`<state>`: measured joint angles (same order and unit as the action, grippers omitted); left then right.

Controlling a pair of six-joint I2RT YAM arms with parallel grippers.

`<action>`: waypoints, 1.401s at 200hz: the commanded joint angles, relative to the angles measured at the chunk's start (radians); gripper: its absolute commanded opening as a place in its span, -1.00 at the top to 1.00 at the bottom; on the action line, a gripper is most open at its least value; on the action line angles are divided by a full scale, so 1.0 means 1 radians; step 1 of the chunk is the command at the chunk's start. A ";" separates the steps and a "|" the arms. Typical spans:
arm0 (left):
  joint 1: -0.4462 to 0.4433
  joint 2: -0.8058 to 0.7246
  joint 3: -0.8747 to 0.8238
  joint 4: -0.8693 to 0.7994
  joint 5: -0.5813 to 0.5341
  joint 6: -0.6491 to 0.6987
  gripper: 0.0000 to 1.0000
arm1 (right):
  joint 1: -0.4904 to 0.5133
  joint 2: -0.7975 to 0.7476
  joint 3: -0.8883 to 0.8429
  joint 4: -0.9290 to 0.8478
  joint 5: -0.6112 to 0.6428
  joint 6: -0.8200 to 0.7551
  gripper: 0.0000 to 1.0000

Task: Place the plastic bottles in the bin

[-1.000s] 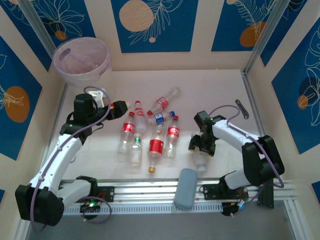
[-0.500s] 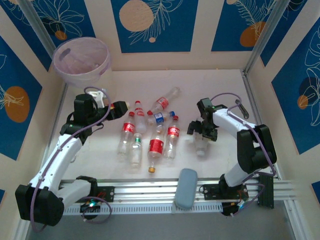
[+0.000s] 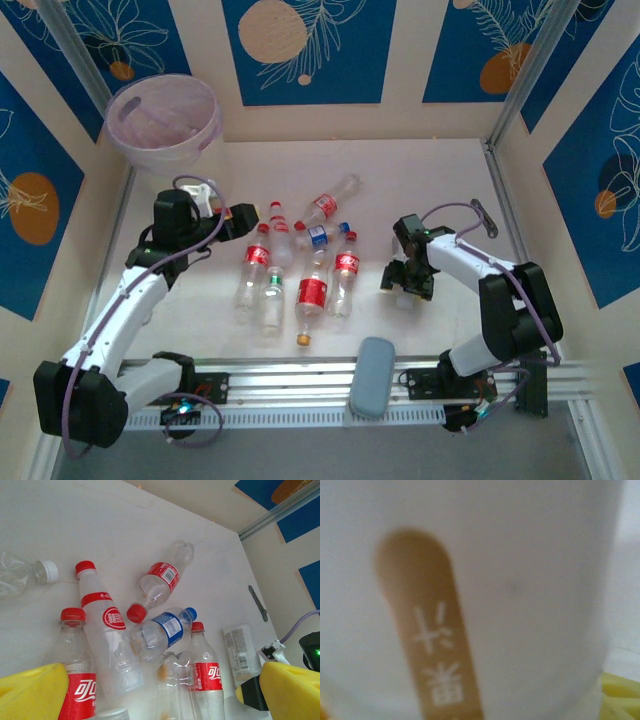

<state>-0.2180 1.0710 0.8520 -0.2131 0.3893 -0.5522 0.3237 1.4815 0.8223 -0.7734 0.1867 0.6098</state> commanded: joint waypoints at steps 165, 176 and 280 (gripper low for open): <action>-0.296 0.358 -0.020 0.853 0.305 -0.446 -1.00 | 0.074 -0.395 0.011 0.314 -0.587 -0.263 0.23; -0.319 0.398 -0.020 0.948 0.316 -0.513 -1.00 | 0.081 -0.380 0.012 0.352 -0.616 -0.251 0.24; -0.446 0.552 0.012 1.026 0.270 -0.552 -0.96 | 0.132 -0.241 0.049 0.517 -0.730 -0.155 0.26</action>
<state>-0.6365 1.5806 0.8280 0.7364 0.6586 -1.0775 0.4374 1.2274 0.8467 -0.3458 -0.4568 0.4362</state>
